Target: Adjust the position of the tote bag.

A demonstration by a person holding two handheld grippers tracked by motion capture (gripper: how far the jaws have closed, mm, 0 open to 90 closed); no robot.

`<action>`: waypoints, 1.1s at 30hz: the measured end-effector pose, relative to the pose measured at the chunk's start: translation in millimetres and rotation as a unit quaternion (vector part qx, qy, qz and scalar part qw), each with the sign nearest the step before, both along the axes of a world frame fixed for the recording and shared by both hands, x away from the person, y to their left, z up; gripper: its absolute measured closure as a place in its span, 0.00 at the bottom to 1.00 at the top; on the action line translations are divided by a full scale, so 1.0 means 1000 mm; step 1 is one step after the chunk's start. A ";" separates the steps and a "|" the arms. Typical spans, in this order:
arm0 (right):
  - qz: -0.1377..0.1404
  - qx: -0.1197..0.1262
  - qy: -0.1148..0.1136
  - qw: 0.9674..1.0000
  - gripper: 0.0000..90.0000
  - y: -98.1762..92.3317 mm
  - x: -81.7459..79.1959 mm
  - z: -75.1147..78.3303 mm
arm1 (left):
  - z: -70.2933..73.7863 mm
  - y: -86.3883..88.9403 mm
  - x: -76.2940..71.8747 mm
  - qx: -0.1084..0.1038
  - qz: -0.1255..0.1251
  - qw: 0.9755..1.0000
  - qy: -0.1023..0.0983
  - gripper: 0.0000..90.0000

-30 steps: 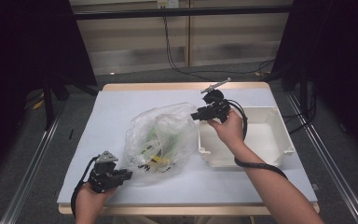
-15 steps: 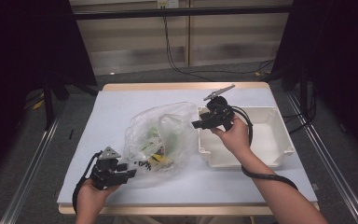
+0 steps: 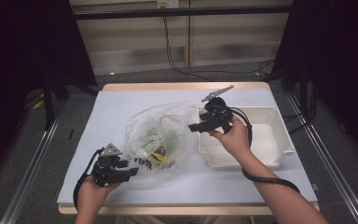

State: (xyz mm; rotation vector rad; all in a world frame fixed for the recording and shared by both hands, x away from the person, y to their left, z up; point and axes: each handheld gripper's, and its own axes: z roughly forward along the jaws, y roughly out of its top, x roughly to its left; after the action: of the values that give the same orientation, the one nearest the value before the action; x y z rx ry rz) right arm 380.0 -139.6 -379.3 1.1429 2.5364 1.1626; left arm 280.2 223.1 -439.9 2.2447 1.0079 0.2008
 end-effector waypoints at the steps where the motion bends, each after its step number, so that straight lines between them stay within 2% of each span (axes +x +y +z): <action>1: 0.000 0.000 0.000 1.000 0.31 0.002 0.000 0.000 | -0.001 -0.001 0.000 -0.001 0.001 1.000 -0.001 0.55; 2: 0.000 0.001 0.001 1.000 0.30 0.004 0.000 0.001 | -0.001 -0.001 0.001 0.000 0.002 1.000 0.000 0.55; 3: -0.002 0.001 -0.001 1.000 0.28 0.006 0.000 0.001 | -0.003 -0.003 0.000 -0.011 0.014 1.000 -0.005 0.56; 4: -0.001 -0.002 -0.002 1.000 0.28 0.009 0.000 0.001 | -0.003 -0.003 0.000 -0.011 0.015 1.000 -0.005 0.56; 5: 0.003 -0.001 -0.002 1.000 0.26 0.011 0.000 0.001 | -0.002 -0.001 0.002 0.001 -0.001 1.000 0.001 0.57; 7: 0.012 0.002 -0.003 1.000 0.25 0.017 0.000 0.002 | -0.002 -0.003 0.003 -0.001 -0.003 1.000 -0.004 0.57; 11: 0.023 0.005 0.000 1.000 0.23 0.025 -0.002 0.004 | -0.002 -0.008 0.006 0.003 -0.008 1.000 0.003 0.59; 16: 0.032 0.006 0.005 0.999 0.23 0.032 -0.004 0.000 | -0.001 -0.014 0.010 -0.003 -0.018 1.000 0.001 0.61; 19: 0.038 -0.001 0.003 0.999 0.34 0.037 -0.006 -0.002 | 0.000 -0.018 0.011 -0.008 -0.020 1.000 -0.003 0.62; 22: 0.038 0.001 0.008 0.999 0.52 0.037 -0.005 -0.003 | 0.001 -0.018 0.012 -0.005 -0.026 1.000 -0.001 0.62; 24: 0.038 0.009 0.016 0.999 0.68 0.035 -0.004 -0.003 | 0.000 -0.018 0.011 -0.003 -0.023 1.000 -0.002 0.62; 29: 0.050 0.005 0.019 0.999 0.95 0.029 -0.003 -0.005 | 0.000 -0.015 0.010 -0.003 -0.018 1.000 -0.006 0.60; 33: 0.051 0.014 0.024 0.998 0.99 0.023 -0.004 -0.007 | 0.003 -0.011 0.008 -0.008 -0.012 1.000 -0.009 0.60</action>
State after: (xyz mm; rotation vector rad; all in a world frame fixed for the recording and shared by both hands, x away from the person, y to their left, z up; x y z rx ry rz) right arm 375.5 -116.6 -386.0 1.0701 2.6514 1.2114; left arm 288.3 212.4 -437.4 2.2345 0.9697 0.2022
